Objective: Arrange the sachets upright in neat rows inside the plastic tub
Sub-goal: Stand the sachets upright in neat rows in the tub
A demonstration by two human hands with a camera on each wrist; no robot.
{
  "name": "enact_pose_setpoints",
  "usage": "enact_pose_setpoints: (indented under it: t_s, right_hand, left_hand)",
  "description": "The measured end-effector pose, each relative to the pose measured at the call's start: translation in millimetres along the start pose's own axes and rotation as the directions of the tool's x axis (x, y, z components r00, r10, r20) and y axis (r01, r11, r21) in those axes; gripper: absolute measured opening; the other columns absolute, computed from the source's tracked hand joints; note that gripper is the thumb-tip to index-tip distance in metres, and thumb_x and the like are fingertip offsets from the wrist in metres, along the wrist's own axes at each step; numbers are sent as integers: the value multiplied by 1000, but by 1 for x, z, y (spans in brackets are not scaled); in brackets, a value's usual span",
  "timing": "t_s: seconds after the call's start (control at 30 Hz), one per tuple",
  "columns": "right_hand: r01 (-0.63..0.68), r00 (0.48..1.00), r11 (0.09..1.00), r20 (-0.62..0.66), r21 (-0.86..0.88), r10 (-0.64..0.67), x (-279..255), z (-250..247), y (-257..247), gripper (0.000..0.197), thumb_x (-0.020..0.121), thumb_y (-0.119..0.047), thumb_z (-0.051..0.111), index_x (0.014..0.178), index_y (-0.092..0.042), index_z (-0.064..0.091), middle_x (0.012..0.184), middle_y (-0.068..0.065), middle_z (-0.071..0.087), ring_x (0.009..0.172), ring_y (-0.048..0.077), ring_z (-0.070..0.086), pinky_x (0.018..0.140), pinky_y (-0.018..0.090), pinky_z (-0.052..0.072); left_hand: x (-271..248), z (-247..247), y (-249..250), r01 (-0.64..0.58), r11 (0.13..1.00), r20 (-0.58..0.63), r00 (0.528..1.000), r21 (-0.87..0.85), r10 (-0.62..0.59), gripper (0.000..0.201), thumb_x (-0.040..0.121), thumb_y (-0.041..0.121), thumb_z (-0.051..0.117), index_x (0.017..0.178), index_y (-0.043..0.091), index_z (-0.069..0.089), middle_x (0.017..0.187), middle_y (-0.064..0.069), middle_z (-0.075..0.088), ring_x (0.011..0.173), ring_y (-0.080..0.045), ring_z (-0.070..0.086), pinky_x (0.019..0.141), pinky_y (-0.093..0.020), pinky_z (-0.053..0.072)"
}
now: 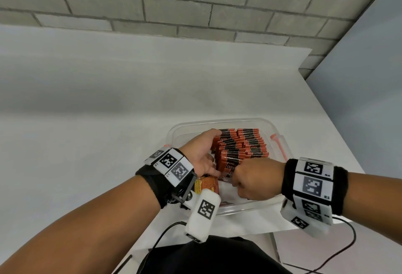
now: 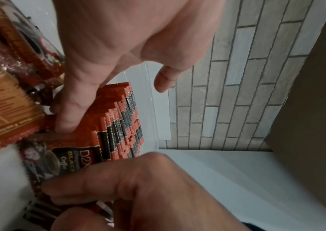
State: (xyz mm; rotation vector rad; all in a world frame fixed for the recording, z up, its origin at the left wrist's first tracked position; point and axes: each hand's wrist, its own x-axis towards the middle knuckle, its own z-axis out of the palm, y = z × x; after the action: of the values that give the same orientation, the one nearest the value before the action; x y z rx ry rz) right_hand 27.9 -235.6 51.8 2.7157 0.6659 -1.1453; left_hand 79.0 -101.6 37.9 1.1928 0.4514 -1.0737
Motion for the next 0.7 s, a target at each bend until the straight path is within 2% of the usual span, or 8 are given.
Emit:
enact_pose_setpoints:
  t_s: [0.07,0.2,0.23,0.33,0.37,0.43,0.53,0.7]
  right_hand:
    - [-36,999,999,18,-13,36,3,0,1,28,89,-25,48,82,-2,62,71,9,56,63,25,47,50,26,35]
    - [-63,998,998,2,-26,63,6,1,2,27,89,-27,47,86,-5,63,77,9,60,66,25,51,56,26,39]
    - [-67,998,998,-7,-23,66,6,1,3,27,89,-26,47,87,-5,63,80,11,63,66,25,52,57,26,39]
    - [-70,997,997,-26,-25,69,8,4,5,27,88,-26,46,90,-6,64,85,11,66,67,25,53,57,26,40]
    - [-71,997,997,-28,-29,70,8,5,6,27,88,-26,45,91,-7,64,85,11,66,68,26,54,57,26,40]
    - [-72,997,997,-26,-34,71,8,6,7,27,88,-27,45,92,-8,64,87,10,66,72,27,58,59,27,42]
    - [-72,997,997,-13,-29,72,9,8,7,27,89,-28,45,94,-9,64,89,9,66,79,28,62,64,29,47]
    - [-73,997,997,-10,-9,73,9,9,8,27,89,-28,45,91,-8,64,87,10,66,75,27,60,62,30,46]
  left_hand:
    - [1,-1,-1,1,1000,19,1000,1,-1,27,98,34,47,84,11,45,89,-16,51,79,-30,56,67,-43,46]
    - [3,-3,0,-3,1000,32,999,7,3,28,96,37,49,88,10,49,97,-19,57,89,-30,60,68,-40,49]
    - [5,-4,0,-9,1000,26,1000,12,9,28,96,38,49,90,10,50,99,-19,57,92,-30,60,71,-40,50]
    - [9,-6,-1,-27,999,12,1000,22,27,30,95,39,50,95,9,53,104,-18,59,104,-31,59,95,-44,48]
    - [11,-6,-1,-28,999,16,1000,16,27,31,95,39,50,96,8,53,105,-19,60,105,-31,59,98,-44,47]
    - [11,-6,0,-22,1000,36,999,-4,22,31,96,38,49,96,7,54,103,-19,61,100,-31,60,94,-44,48]
    - [8,-5,0,-20,999,55,998,-34,21,31,97,37,47,92,7,52,98,-20,60,92,-31,60,82,-43,48]
    - [7,-2,1,-9,998,67,998,-60,13,31,96,36,48,92,6,52,98,-20,59,89,-31,60,75,-40,48]
